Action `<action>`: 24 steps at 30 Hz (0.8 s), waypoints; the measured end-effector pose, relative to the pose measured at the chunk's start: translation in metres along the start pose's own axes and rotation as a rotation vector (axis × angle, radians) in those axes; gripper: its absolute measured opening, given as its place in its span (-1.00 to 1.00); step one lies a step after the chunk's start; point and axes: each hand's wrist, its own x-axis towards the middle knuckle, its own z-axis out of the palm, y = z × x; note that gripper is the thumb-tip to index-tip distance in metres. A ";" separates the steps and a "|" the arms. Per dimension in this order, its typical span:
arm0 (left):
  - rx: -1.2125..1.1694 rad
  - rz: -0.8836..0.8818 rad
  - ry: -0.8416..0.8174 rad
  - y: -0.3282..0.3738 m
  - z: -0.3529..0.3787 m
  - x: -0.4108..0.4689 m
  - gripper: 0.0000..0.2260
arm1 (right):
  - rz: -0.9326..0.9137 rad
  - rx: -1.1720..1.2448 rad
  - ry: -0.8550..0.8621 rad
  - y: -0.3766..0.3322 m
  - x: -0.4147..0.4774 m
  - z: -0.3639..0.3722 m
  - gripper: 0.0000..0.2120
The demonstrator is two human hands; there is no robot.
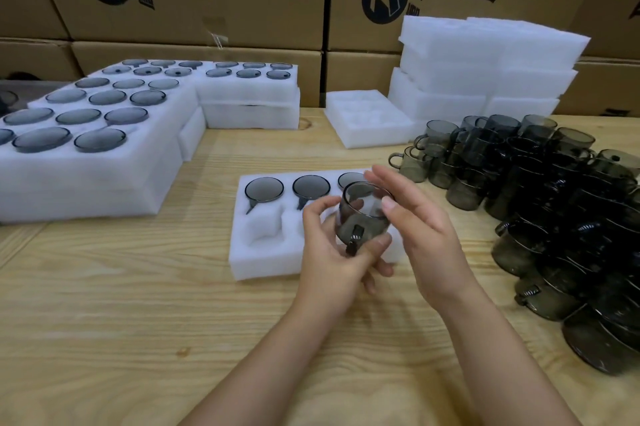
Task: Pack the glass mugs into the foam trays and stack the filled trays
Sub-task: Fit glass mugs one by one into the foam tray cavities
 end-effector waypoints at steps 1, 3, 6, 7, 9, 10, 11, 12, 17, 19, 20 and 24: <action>-0.035 -0.014 -0.026 0.000 -0.001 -0.001 -0.52 | 0.031 0.053 -0.042 0.002 0.001 -0.003 -0.61; -0.110 -0.061 -0.065 0.000 -0.002 -0.002 -0.49 | 0.050 0.121 -0.104 0.004 0.003 -0.009 -0.56; -0.214 -0.103 -0.126 0.002 -0.004 -0.003 -0.70 | 0.040 0.190 -0.143 0.003 0.003 -0.019 -0.49; -0.239 -0.122 -0.162 0.002 -0.005 -0.003 -0.76 | 0.038 0.192 -0.138 0.003 0.004 -0.023 -0.48; -0.284 -0.159 -0.237 0.003 -0.007 -0.004 -0.64 | 0.025 0.147 -0.140 0.001 0.004 -0.029 -0.50; -0.305 -0.177 -0.268 0.004 -0.007 -0.003 -0.48 | 0.019 0.110 -0.156 0.000 0.004 -0.030 -0.52; -0.333 -0.197 -0.284 0.005 -0.008 -0.004 -0.35 | 0.017 0.071 -0.172 0.001 0.004 -0.031 -0.54; -0.364 -0.215 -0.287 0.005 -0.010 -0.003 -0.32 | 0.018 0.041 -0.182 0.001 0.003 -0.031 -0.55; -0.374 -0.241 -0.249 0.003 -0.012 0.002 -0.47 | 0.007 0.078 -0.107 0.002 0.002 -0.024 -0.63; -0.262 -0.202 -0.189 0.000 -0.006 0.002 -0.48 | -0.046 -0.023 -0.007 0.004 0.003 -0.019 -0.57; -0.187 -0.172 -0.147 -0.002 -0.003 0.001 -0.50 | -0.064 -0.096 0.041 0.005 0.003 -0.015 -0.50; -0.084 -0.078 -0.064 -0.007 0.004 -0.004 -0.65 | -0.122 -0.283 0.078 0.010 0.002 -0.009 -0.40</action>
